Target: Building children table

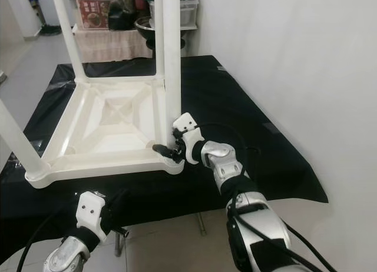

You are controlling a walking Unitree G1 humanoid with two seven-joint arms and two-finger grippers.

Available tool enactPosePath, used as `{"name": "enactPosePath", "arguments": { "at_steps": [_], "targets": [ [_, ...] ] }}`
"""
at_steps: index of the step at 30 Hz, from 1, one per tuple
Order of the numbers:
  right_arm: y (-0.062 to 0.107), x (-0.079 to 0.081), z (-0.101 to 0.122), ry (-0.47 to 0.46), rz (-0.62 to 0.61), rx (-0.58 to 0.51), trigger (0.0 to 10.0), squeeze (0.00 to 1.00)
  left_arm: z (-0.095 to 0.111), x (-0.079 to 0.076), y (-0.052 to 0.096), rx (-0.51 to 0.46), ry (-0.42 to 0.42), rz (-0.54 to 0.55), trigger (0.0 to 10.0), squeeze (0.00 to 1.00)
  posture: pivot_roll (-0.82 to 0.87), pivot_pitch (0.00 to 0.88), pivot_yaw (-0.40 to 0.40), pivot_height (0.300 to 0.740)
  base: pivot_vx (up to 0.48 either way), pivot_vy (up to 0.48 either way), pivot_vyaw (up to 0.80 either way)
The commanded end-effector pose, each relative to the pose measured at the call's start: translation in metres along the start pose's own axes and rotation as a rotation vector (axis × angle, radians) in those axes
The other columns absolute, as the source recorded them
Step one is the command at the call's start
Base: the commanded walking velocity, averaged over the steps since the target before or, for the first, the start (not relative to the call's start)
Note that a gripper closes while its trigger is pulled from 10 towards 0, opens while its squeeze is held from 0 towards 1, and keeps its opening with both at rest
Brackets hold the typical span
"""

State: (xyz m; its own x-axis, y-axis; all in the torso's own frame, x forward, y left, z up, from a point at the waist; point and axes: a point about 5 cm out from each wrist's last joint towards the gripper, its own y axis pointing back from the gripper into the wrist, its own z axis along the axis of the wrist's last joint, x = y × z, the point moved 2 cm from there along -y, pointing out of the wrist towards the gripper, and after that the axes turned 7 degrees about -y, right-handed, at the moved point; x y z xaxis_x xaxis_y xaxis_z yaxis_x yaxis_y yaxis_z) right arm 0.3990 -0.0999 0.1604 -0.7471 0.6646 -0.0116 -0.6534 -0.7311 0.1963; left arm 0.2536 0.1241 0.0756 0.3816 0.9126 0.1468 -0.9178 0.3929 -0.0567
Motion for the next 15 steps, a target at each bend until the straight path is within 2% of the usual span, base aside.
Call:
{"name": "enactPosePath", "arguments": {
  "at_steps": [1, 8, 14, 15],
  "targets": [
    [-0.005, 0.007, 0.001, -0.014, 0.046, -0.002, 0.0, 0.00, 0.000, -0.004, 0.002, 0.005, 0.004, -0.009, 10.0, 0.00, 0.11, 0.041, -0.046, 0.740, 0.000, 0.000, 0.00],
    [0.000, 0.005, -0.009, -0.047, 0.040, -0.010, 0.0, 0.00, 0.000, -0.003, 0.008, 0.010, 0.006, -0.010, 10.0, 0.00, 0.11, 0.062, -0.035, 0.740, 0.000, 0.000, 0.00],
    [0.007, -0.004, -0.015, -0.084, -0.026, -0.035, 0.0, 0.00, 0.001, -0.003, 0.011, 0.013, 0.008, -0.012, 10.0, 0.00, 0.11, 0.072, -0.030, 0.740, 0.000, 0.000, 0.00],
    [0.012, -0.014, -0.034, -0.175, -0.272, -0.053, 0.0, 0.00, 0.001, -0.002, 0.012, 0.016, 0.008, -0.013, 10.0, 0.00, 0.09, 0.076, -0.032, 0.740, 0.000, 0.000, 0.00]
  ]
}}
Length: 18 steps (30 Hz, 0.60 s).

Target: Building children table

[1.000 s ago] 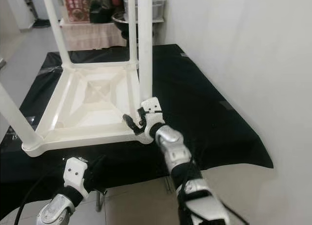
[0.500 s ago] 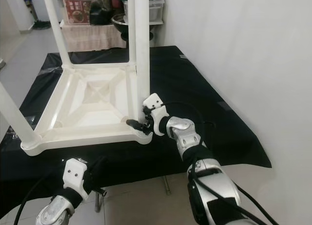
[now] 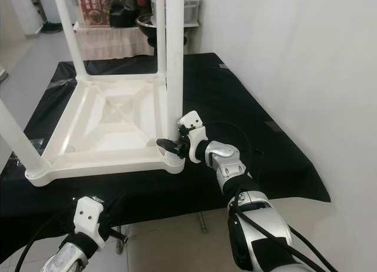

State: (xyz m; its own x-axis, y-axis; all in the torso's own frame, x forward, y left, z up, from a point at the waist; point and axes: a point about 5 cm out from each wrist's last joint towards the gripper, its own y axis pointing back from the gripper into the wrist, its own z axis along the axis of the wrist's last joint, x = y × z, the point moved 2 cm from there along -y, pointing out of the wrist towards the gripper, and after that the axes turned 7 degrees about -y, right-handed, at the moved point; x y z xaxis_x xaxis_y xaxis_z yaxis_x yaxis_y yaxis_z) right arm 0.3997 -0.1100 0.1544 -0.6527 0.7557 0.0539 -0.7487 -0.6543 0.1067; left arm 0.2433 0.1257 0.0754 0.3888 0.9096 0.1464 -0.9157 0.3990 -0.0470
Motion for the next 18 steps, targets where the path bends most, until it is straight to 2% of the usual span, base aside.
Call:
{"name": "enactPosePath", "arguments": {
  "at_steps": [1, 2, 3, 4, 6, 7, 9, 10, 11, 12, 13, 15, 16, 17, 18],
  "targets": [
    [0.008, -0.010, -0.025, -0.080, -0.157, 0.039, 0.0, 0.00, 0.000, 0.000, 0.002, 0.007, 0.008, -0.005, 10.0, 0.00, 0.09, 0.076, -0.032, 0.740, 0.000, 0.000, 0.00],
    [0.015, -0.018, -0.040, -0.138, -0.344, 0.035, 0.0, 0.00, 0.000, 0.000, 0.002, 0.008, 0.008, -0.006, 10.0, 0.00, 0.09, 0.073, -0.033, 0.740, 0.000, 0.000, 0.00],
    [0.015, -0.018, -0.040, -0.138, -0.344, 0.035, 0.0, 0.00, 0.000, 0.000, 0.002, 0.008, 0.008, -0.006, 10.0, 0.00, 0.09, 0.073, -0.033, 0.740, 0.000, 0.000, 0.00],
    [0.018, 0.012, -0.083, -0.163, -0.446, 0.134, 0.0, 0.00, 0.000, 0.001, 0.001, 0.009, 0.010, -0.011, 10.0, 0.00, 0.07, 0.080, -0.015, 0.740, 0.000, 0.000, 0.00],
    [0.018, 0.012, -0.083, -0.163, -0.446, 0.134, 0.0, 0.00, 0.000, 0.001, 0.001, 0.009, 0.010, -0.011, 10.0, 0.00, 0.07, 0.080, -0.015, 0.740, 0.000, 0.000, 0.00],
    [0.015, 0.042, -0.107, -0.176, -0.471, 0.207, 0.0, 0.00, -0.001, 0.001, -0.003, 0.012, 0.008, -0.021, 10.0, 0.00, 0.05, 0.060, 0.006, 0.740, 0.000, 0.000, 0.00],
    [0.015, 0.042, -0.107, -0.176, -0.471, 0.207, 0.0, 0.00, -0.001, 0.001, -0.003, 0.012, 0.008, -0.021, 10.0, 0.00, 0.05, 0.060, 0.006, 0.740, 0.000, 0.000, 0.00],
    [0.008, 0.059, -0.111, -0.151, -0.448, 0.231, 0.0, 0.00, -0.002, 0.002, -0.005, 0.015, 0.008, -0.029, 10.0, 0.00, 0.06, 0.053, 0.003, 0.740, 0.000, 0.000, 0.00],
    [0.008, 0.059, -0.111, -0.151, -0.448, 0.231, 0.0, 0.00, -0.002, 0.002, -0.005, 0.015, 0.008, -0.029, 10.0, 0.00, 0.06, 0.053, 0.003, 0.740, 0.000, 0.000, 0.00],
    [-0.002, 0.066, -0.106, -0.138, -0.431, 0.228, 0.0, 0.00, -0.003, 0.004, -0.008, 0.016, 0.011, -0.029, 10.0, 0.00, 0.06, 0.039, -0.002, 0.740, 0.000, 0.000, 0.00],
    [-0.008, 0.064, -0.099, -0.130, -0.423, 0.215, 0.0, 0.00, -0.004, 0.005, -0.009, 0.017, 0.012, -0.028, 10.0, 0.00, 0.06, 0.037, -0.002, 0.740, 0.000, 0.000, 0.00],
    [-0.008, 0.064, -0.099, -0.130, -0.423, 0.215, 0.0, 0.00, -0.004, 0.005, -0.009, 0.017, 0.012, -0.028, 10.0, 0.00, 0.06, 0.037, -0.002, 0.740, 0.000, 0.000, 0.00],
    [-0.013, 0.065, -0.093, -0.129, -0.416, 0.202, 0.0, 0.00, -0.004, 0.006, -0.011, 0.015, 0.010, -0.022, 10.0, 0.00, 0.06, 0.029, -0.004, 0.740, 0.000, 0.000, 0.00],
    [-0.016, 0.066, -0.090, -0.127, -0.412, 0.196, 9.4, 0.00, -0.003, 0.007, -0.012, 0.014, 0.009, -0.018, 10.0, 0.00, 0.06, 0.026, -0.006, 0.740, 0.000, 0.000, 0.00],
    [-0.017, 0.067, -0.088, -0.125, -0.409, 0.193, 9.4, 0.00, -0.003, 0.007, -0.013, 0.013, 0.007, -0.016, 10.0, 0.00, 0.06, 0.026, -0.006, 0.740, 0.000, 0.000, 0.00]
  ]
}}
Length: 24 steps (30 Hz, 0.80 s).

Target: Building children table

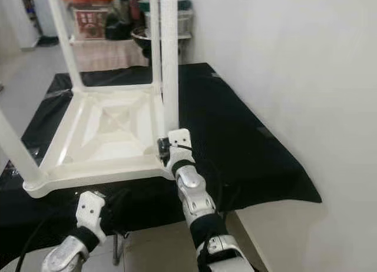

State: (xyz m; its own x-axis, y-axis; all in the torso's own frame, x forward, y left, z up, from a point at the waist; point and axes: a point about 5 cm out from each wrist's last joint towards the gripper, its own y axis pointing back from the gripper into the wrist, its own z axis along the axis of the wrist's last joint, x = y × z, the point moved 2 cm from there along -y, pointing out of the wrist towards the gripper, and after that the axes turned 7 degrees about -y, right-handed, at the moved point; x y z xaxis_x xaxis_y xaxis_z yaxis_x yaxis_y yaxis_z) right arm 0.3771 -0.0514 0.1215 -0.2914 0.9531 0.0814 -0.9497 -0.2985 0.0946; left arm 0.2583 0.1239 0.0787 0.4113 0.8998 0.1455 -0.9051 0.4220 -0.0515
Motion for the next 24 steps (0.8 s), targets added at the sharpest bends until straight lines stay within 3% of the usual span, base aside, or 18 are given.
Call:
{"name": "enactPosePath", "arguments": {
  "at_steps": [1, 2, 4, 5, 10, 13, 14, 15, 17, 18, 24],
  "targets": [
    [0.012, 0.002, -0.055, -0.007, -0.010, 0.237, 9.4, 0.00, -0.005, 0.002, 0.002, 0.021, 0.005, 0.008, 10.0, 0.00, 0.06, 0.026, -0.006, 0.740, 0.000, 0.000, 0.00],
    [0.012, 0.001, -0.050, -0.011, 0.016, 0.211, 10.0, 0.56, -0.005, 0.002, 0.001, 0.021, 0.007, 0.008, 10.0, 0.00, 0.06, 0.027, -0.002, 0.740, 0.000, 0.000, 0.00],
    [0.012, 0.000, -0.048, -0.015, 0.023, 0.199, 10.0, 0.56, -0.005, 0.002, 0.001, 0.022, 0.008, 0.008, 10.0, 0.00, 0.05, 0.028, -0.002, 0.740, 0.000, 0.000, 0.00],
    [0.012, -0.002, -0.044, -0.017, 0.027, 0.175, 10.0, 1.00, -0.005, 0.002, 0.001, 0.022, 0.009, 0.007, 10.0, 0.00, 0.05, 0.029, 0.000, 0.740, 0.000, 0.000, 0.00],
    [0.010, -0.004, -0.025, -0.038, 0.079, 0.100, 10.0, 1.00, -0.004, 0.000, 0.001, 0.020, 0.013, 0.003, 10.0, 0.00, 0.05, 0.037, -0.005, 0.740, 0.000, 0.000, 0.00],
    [0.008, -0.008, -0.004, -0.042, 0.184, 0.040, 10.0, 1.00, -0.003, -0.002, 0.002, 0.019, 0.015, 0.001, 10.0, 0.00, 0.06, 0.041, -0.007, 0.740, 0.000, 0.000, 0.00],
    [0.008, -0.010, 0.005, -0.002, 0.277, 0.025, 10.0, 0.99, -0.003, -0.003, 0.003, 0.018, 0.016, 0.002, 10.0, 0.00, 0.07, 0.051, -0.012, 0.740, 0.000, 0.000, 0.00],
    [0.007, -0.012, 0.009, 0.028, 0.346, 0.030, 10.0, 0.75, -0.003, -0.004, 0.004, 0.016, 0.017, 0.002, 10.0, 0.00, 0.07, 0.053, -0.012, 0.740, 0.000, 0.000, 0.00],
    [0.007, -0.012, 0.009, 0.028, 0.346, 0.030, 10.0, 0.75, -0.003, -0.004, 0.004, 0.016, 0.017, 0.002, 10.0, 0.00, 0.07, 0.053, -0.012, 0.740, 0.000, 0.000, 0.00],
    [0.007, -0.016, 0.014, 0.081, 0.412, 0.028, 10.0, 0.00, -0.002, -0.005, 0.005, 0.013, 0.018, 0.001, 10.0, 0.00, 0.08, 0.063, -0.016, 0.740, 0.000, 0.000, 0.00],
    [0.004, -0.028, 0.035, 0.164, 0.571, 0.038, 10.0, 0.00, 0.001, -0.010, 0.015, 0.011, 0.021, 0.001, 10.0, 0.00, 0.10, 0.099, -0.021, 0.740, 0.000, 0.000, 0.00]
  ]
}}
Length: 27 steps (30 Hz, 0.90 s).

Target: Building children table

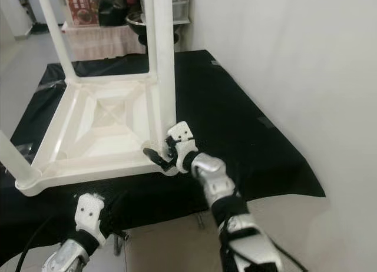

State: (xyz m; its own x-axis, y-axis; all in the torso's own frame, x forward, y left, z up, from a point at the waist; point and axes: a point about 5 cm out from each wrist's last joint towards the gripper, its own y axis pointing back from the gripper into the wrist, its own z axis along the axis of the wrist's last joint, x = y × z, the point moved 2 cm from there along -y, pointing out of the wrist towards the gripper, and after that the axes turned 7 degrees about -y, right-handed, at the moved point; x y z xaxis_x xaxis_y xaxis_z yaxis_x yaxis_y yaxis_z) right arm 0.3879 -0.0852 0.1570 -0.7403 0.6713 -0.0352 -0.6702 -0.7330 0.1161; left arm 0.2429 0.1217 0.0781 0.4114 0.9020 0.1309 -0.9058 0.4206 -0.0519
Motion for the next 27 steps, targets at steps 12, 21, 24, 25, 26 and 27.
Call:
{"name": "enactPosePath", "arguments": {
  "at_steps": [12, 21, 24, 25, 26, 27],
  "targets": [
    [0.005, -0.010, 0.035, 0.045, 0.177, -0.037, 10.0, 0.00, 0.015, -0.006, 0.036, 0.014, -0.006, 0.024, 10.0, 0.00, 0.19, 0.233, 0.002, 0.740, 0.000, 0.000, 0.00],
    [0.024, -0.019, 0.061, 0.063, 0.357, -0.078, 0.0, 0.00, 0.030, -0.016, 0.068, 0.062, 0.020, -0.006, 10.0, 0.00, 0.22, 0.315, 0.038, 0.740, 0.000, 0.000, 0.00],
    [0.025, -0.019, 0.062, 0.067, 0.370, -0.077, 0.0, 0.00, 0.031, -0.016, 0.071, 0.066, 0.022, -0.007, 10.0, 0.00, 0.22, 0.318, 0.040, 0.740, 0.000, 0.000, 0.00],
    [0.025, -0.019, 0.062, 0.067, 0.370, -0.077, 0.0, 0.00, 0.031, -0.016, 0.071, 0.066, 0.022, -0.007, 10.0, 0.00, 0.22, 0.318, 0.040, 0.740, 0.000, 0.000, 0.00],
    [0.026, -0.020, 0.064, 0.075, 0.375, -0.075, 0.0, 0.00, 0.032, -0.016, 0.073, 0.071, 0.023, -0.007, 10.0, 0.00, 0.22, 0.315, 0.040, 0.740, 0.000, 0.000, 0.00],
    [0.027, -0.021, 0.065, 0.079, 0.378, -0.073, 0.0, 0.00, 0.032, -0.016, 0.074, 0.076, 0.024, -0.006, 10.0, 0.00, 0.22, 0.313, 0.041, 0.740, 0.000, 0.000, 0.00]
  ]
}}
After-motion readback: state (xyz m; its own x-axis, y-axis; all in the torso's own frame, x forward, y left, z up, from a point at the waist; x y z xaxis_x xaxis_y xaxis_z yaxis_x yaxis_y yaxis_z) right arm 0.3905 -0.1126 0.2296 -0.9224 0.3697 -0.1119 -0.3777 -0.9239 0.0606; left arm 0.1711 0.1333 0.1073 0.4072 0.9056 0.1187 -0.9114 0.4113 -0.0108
